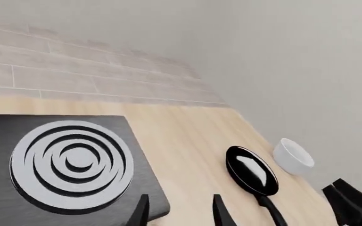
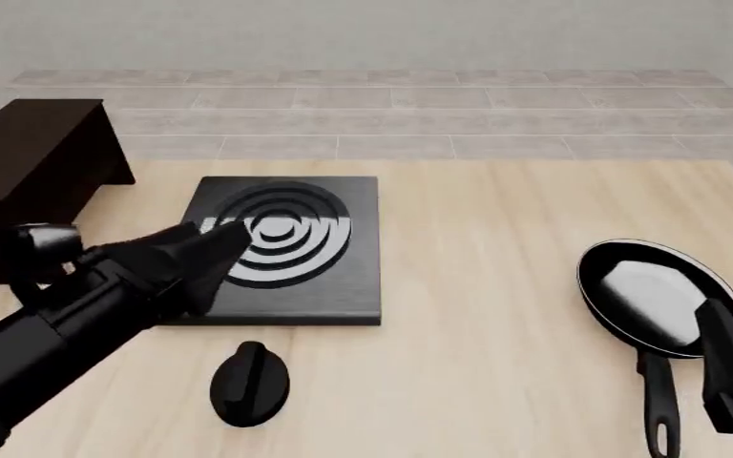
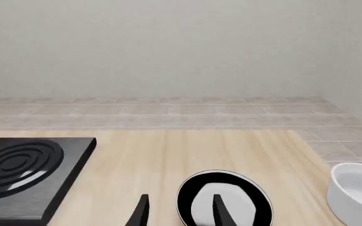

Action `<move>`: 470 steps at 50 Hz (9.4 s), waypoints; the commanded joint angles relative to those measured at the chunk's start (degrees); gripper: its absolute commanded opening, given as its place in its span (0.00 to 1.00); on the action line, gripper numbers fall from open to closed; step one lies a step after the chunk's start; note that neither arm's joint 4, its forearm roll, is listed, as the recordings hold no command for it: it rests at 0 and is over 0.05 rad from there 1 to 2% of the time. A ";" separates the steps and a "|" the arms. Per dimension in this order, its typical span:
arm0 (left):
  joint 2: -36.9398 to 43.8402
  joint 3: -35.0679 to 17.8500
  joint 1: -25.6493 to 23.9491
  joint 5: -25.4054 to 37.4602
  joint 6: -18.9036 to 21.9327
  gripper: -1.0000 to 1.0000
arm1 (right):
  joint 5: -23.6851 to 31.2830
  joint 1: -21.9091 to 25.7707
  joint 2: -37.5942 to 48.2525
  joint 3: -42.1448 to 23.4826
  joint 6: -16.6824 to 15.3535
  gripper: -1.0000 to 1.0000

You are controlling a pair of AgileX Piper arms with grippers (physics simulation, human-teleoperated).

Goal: Put the frying pan on top of the cabinet.

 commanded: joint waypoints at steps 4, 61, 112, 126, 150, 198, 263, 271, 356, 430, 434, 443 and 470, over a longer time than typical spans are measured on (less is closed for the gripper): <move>12.20 -4.33 -8.23 -5.09 -11.41 1.00 | -0.66 0.02 0.76 0.08 -0.36 1.00; 45.54 -22.81 -15.56 -5.60 -33.18 1.00 | -1.00 -0.33 1.00 0.04 0.17 1.00; 59.33 -37.36 -20.69 -0.39 -35.13 1.00 | -2.27 -0.24 2.55 0.12 0.21 1.00; 61.73 -40.35 -21.90 2.32 -35.61 1.00 | -2.38 -0.30 2.63 0.09 0.30 1.00; 63.67 -43.50 -24.25 3.90 -36.13 1.00 | -2.31 -0.34 2.48 0.12 0.83 1.00; 67.92 -49.14 -29.43 4.98 -37.30 1.00 | -3.26 -0.27 3.81 0.11 0.79 1.00; 73.75 -56.96 -34.80 5.68 -37.33 1.00 | -4.97 -0.50 5.84 0.15 1.23 1.00; 73.79 -57.42 -35.86 5.50 -37.35 1.00 | -4.75 -0.56 5.65 0.14 1.22 1.00; 79.76 -62.71 -37.53 4.13 -39.06 1.00 | -6.24 -0.92 7.18 0.15 2.50 1.00; 85.23 -69.59 -39.24 4.95 -39.74 1.00 | -7.52 -1.26 8.67 0.15 3.90 1.00; 85.67 -70.23 -39.26 5.11 -39.76 1.00 | -7.50 -1.28 8.61 0.15 3.94 1.00; 86.91 -71.27 -39.18 4.96 -40.24 1.00 | -7.95 -1.22 9.20 0.12 4.05 1.00; 90.44 -74.41 -38.92 4.59 -41.07 1.00 | -8.76 -1.33 10.19 0.16 4.19 1.00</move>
